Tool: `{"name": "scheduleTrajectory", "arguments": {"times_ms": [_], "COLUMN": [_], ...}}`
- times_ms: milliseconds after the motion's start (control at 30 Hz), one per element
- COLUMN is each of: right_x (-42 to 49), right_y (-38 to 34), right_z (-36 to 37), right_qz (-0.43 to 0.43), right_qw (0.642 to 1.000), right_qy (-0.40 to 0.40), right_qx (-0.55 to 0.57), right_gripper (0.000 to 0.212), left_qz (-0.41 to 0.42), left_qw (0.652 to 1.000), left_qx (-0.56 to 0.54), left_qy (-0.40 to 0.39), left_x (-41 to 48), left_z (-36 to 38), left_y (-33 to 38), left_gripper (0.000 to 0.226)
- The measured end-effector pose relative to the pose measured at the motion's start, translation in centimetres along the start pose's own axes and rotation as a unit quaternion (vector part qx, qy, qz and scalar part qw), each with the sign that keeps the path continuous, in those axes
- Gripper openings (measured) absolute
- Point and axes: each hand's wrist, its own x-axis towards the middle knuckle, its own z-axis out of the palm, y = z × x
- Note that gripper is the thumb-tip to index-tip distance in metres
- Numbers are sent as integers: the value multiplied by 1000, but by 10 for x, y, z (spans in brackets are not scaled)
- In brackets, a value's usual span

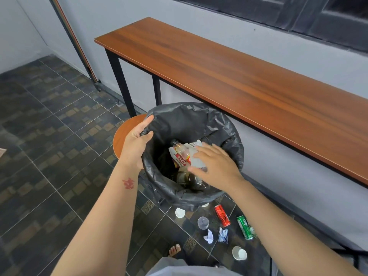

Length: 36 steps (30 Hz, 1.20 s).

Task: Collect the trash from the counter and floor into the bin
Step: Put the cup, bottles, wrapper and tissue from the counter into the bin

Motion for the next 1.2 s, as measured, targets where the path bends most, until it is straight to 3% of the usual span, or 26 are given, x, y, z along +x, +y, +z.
{"name": "scheduleTrajectory", "arguments": {"times_ms": [100, 267, 333, 433, 533, 733, 900, 1200], "right_x": [-7, -32, -36, -33, -27, -21, -31, -99], "right_y": [12, 26, 25, 20, 17, 11, 9, 34], "right_z": [-4, -5, -7, -8, -3, -5, -12, -23], "right_qz": [86, 230, 290, 346, 343, 348, 331, 297], "right_qw": [993, 969, 949, 891, 847, 784, 763, 776], "right_qy": [69, 88, 86, 77, 140, 200, 216, 193], "right_qx": [-30, 12, 90, 284, 381, 473, 511, 522], "right_gripper": [53, 56, 57, 58, 56, 47, 47, 48], "left_qz": [8, 16, 17, 17, 18, 57, 62, 74], "left_qw": [1000, 1000, 1000, 1000, 1000, 997, 996, 997], "left_qx": [4, 2, 0, 0, 5, 59, 59, 18], "left_qy": [-1, -8, -11, -12, -4, -2, -2, 7], "left_x": [-1, 3, 2, 1, -1, -10, -31, -109], "left_z": [3, -3, -5, -4, -1, -1, -3, 21], "left_y": [-1, -5, -6, -6, -6, -12, -19, -43], "left_gripper": [45, 47, 47, 47, 47, 42, 46, 46]}}
